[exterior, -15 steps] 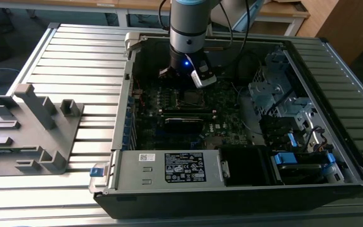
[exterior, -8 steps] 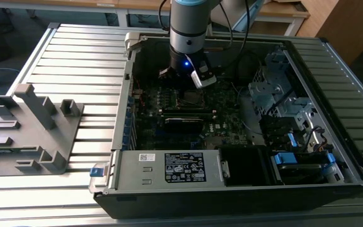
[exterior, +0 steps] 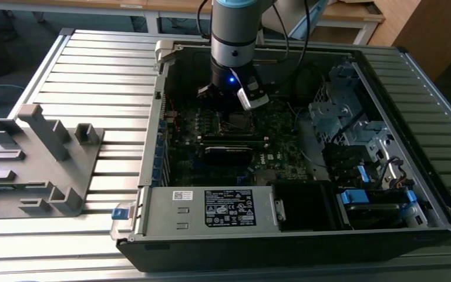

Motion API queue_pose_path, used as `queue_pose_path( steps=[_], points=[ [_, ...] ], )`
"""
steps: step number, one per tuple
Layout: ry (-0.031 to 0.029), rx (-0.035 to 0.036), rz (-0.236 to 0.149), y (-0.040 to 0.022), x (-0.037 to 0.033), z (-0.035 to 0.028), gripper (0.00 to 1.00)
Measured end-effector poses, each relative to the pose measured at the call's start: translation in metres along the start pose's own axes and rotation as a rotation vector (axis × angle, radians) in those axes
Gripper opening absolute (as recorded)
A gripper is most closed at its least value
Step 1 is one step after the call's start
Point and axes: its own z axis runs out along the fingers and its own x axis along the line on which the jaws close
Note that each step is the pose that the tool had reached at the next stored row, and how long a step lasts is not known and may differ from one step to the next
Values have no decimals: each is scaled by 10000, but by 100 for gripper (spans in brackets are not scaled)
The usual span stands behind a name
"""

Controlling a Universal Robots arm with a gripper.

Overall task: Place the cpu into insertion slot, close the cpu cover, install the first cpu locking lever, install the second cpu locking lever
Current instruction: 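Close the cpu cover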

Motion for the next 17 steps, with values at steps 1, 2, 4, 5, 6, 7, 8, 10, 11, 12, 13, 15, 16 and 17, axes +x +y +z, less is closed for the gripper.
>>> queue_pose_path(
  steps=[1,2,4,5,6,7,8,10,11,12,13,15,16,17],
  points=[
    [0,-1,0,0,0,0,10],
    [-1,-2,0,0,0,1,10],
    [-1,-2,0,0,0,1,10],
    [-1,-2,0,0,0,1,10],
    [-1,-2,0,0,0,1,10],
    [-1,-3,0,0,0,1,10],
    [-1,-3,0,0,0,2,10],
    [-1,-2,0,0,0,2,10],
    [-1,-2,0,0,0,2,10],
    [-2,-2,0,0,0,6,10],
    [-4,1,0,0,0,8,10],
    [-4,3,0,0,0,9,10],
    [-4,3,0,0,0,9,10],
    [-5,2,0,0,0,10,10]
  ],
)
